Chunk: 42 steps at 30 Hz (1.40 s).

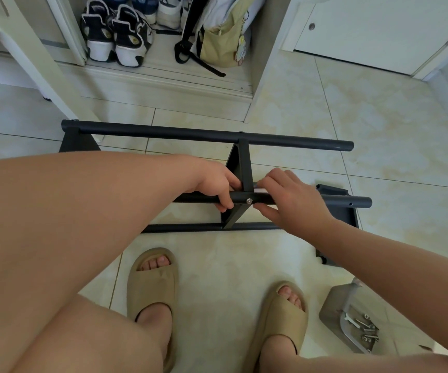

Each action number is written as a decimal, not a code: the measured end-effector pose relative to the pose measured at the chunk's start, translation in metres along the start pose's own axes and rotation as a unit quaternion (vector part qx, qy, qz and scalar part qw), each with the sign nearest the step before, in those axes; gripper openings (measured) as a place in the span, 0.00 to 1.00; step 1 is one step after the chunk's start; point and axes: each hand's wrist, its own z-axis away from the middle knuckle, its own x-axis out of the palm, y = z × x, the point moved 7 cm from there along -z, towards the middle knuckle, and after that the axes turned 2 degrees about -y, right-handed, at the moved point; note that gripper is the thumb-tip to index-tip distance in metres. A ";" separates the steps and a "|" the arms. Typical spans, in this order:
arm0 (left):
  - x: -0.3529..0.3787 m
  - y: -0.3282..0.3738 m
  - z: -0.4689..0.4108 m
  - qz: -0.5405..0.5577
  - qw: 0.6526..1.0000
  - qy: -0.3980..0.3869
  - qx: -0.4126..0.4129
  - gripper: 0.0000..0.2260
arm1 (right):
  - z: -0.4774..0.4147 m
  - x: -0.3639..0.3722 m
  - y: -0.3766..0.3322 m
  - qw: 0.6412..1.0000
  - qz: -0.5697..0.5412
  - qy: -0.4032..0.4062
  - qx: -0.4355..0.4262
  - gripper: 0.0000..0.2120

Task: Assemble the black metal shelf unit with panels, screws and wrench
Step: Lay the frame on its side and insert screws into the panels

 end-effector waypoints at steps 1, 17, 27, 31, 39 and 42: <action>0.001 0.000 0.003 -0.008 1.000 0.000 0.000 0.23 | 0.004 0.003 0.008 0.999 0.012 -0.045 0.029 0.16; 0.073 0.137 0.026 -0.398 0.826 0.279 0.285 0.13 | 0.183 -0.013 0.083 0.964 0.074 -0.179 0.179 0.37; 0.226 0.184 -0.060 -0.417 0.872 0.048 0.251 0.19 | 0.338 0.032 0.142 0.935 0.012 -0.240 0.261 0.37; 0.279 0.165 -0.099 -0.314 0.937 -0.048 0.146 0.26 | 0.384 0.079 0.150 0.898 -0.065 -0.307 0.309 0.30; 0.342 0.128 -0.145 -0.272 0.954 -0.114 0.049 0.27 | 0.415 0.149 0.152 0.850 -0.161 -0.346 0.364 0.25; 0.346 0.123 -0.160 -0.214 0.972 -0.091 0.045 0.24 | 0.400 0.166 0.155 0.846 -0.199 -0.335 0.365 0.25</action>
